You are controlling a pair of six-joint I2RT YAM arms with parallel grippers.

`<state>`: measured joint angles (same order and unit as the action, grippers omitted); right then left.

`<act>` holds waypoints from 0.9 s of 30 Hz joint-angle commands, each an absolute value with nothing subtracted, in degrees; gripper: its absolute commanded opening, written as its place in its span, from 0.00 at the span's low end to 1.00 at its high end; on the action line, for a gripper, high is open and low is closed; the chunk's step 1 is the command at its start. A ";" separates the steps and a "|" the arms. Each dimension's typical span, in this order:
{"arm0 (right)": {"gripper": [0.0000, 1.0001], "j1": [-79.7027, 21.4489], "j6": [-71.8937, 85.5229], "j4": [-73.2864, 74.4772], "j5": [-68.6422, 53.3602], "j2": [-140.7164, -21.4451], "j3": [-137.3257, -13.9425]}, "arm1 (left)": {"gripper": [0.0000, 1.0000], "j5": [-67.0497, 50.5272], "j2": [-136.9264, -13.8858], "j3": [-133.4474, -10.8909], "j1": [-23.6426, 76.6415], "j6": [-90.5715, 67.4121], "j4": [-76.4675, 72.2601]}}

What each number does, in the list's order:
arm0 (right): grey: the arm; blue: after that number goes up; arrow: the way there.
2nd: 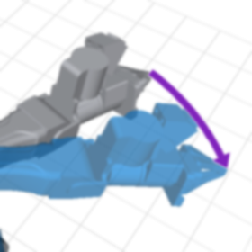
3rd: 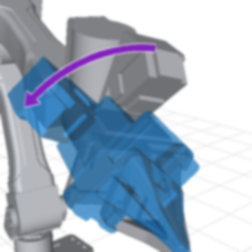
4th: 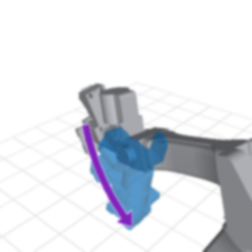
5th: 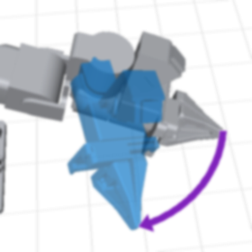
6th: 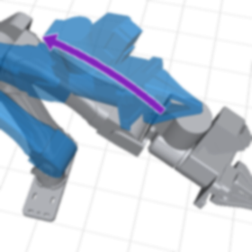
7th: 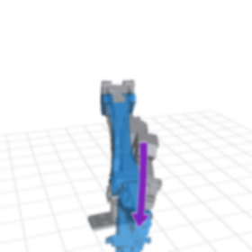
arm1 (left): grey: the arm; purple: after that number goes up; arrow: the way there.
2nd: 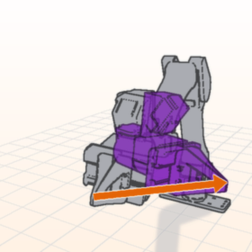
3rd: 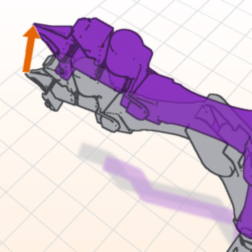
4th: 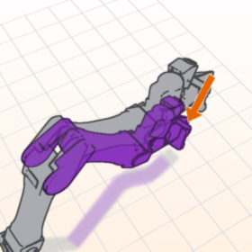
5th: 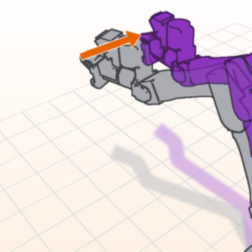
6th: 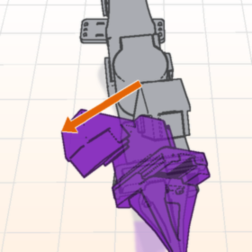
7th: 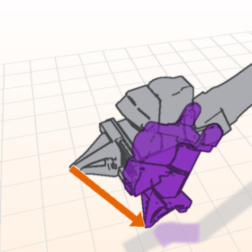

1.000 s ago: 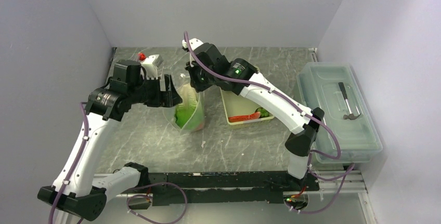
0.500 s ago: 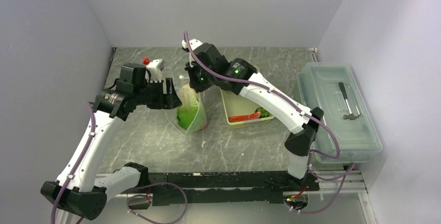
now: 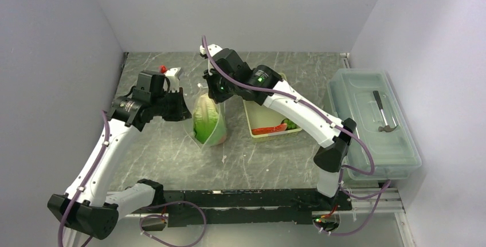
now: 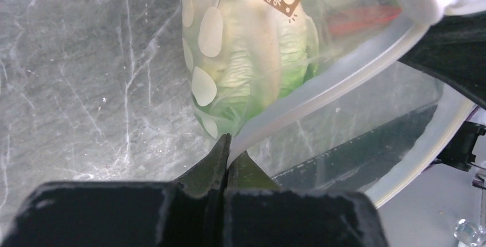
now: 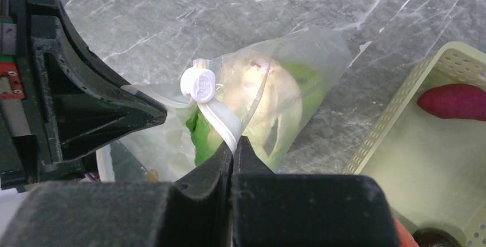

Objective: Place the food in the zip-top bag and seal the zipper
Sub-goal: Adjust the zipper food storage bag at the center of the board.

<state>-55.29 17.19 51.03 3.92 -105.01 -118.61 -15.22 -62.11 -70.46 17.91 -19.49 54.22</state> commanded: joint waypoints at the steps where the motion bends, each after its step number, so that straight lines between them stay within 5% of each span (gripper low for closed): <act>1: 0.00 -55.48 18.28 48.92 3.32 -103.67 -119.60 | 0.00 -13.45 -61.79 -75.50 17.75 -19.78 55.87; 9: 0.00 -55.87 17.75 52.03 3.54 -104.18 -122.84 | 0.00 -15.82 -61.50 -87.39 17.70 -21.46 60.71; 27: 0.02 -55.74 19.59 45.98 3.35 -103.88 -110.99 | 0.00 -17.31 -62.09 -75.58 17.75 -23.71 56.86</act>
